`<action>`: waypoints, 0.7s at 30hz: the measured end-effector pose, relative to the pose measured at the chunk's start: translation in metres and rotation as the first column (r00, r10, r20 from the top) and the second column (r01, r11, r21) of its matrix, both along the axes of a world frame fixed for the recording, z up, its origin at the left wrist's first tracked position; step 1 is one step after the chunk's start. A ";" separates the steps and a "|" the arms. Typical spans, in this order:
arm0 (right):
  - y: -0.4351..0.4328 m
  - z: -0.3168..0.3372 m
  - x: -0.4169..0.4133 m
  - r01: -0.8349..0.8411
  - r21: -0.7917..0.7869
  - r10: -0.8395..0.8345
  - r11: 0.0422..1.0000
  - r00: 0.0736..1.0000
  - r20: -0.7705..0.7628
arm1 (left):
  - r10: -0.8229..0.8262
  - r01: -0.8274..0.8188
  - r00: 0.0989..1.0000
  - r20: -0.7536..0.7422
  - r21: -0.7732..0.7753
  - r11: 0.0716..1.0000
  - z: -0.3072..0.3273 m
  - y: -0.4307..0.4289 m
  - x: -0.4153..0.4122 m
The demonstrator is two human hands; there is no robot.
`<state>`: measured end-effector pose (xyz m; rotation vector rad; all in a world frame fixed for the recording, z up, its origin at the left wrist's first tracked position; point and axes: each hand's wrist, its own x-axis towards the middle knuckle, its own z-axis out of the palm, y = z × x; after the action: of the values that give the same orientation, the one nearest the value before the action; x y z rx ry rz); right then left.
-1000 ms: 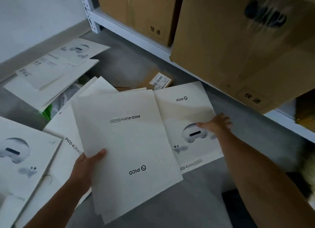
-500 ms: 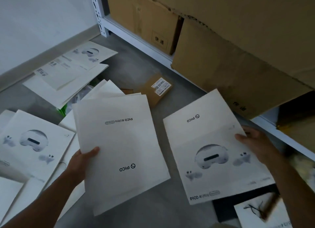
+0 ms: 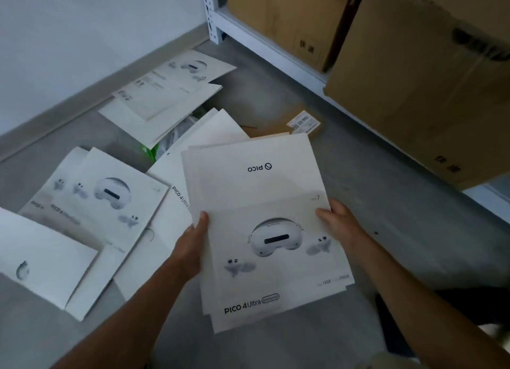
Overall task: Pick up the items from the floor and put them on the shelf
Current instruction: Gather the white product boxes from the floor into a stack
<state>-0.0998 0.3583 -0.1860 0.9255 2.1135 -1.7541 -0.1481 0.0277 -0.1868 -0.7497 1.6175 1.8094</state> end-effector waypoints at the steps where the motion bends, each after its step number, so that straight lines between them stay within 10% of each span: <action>1: -0.007 -0.005 -0.004 -0.016 -0.021 0.016 1.000 1.000 0.000 | -0.010 0.010 1.000 -0.003 -0.004 1.000 0.001 -0.005 0.001; 14: -0.125 0.015 -0.077 -0.584 0.093 0.587 0.807 0.810 -0.010 | 0.137 -0.138 0.990 0.012 0.112 0.984 0.014 -0.131 0.018; 21: -0.134 -0.010 -0.178 -0.251 0.566 0.210 0.786 0.968 0.138 | 0.310 -0.315 0.949 0.060 0.104 0.943 -0.028 -0.185 0.032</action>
<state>-0.2781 0.2247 -0.1964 0.7849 2.6377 -0.9427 -0.1164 -0.1576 -0.2148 -1.0339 1.4161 2.0695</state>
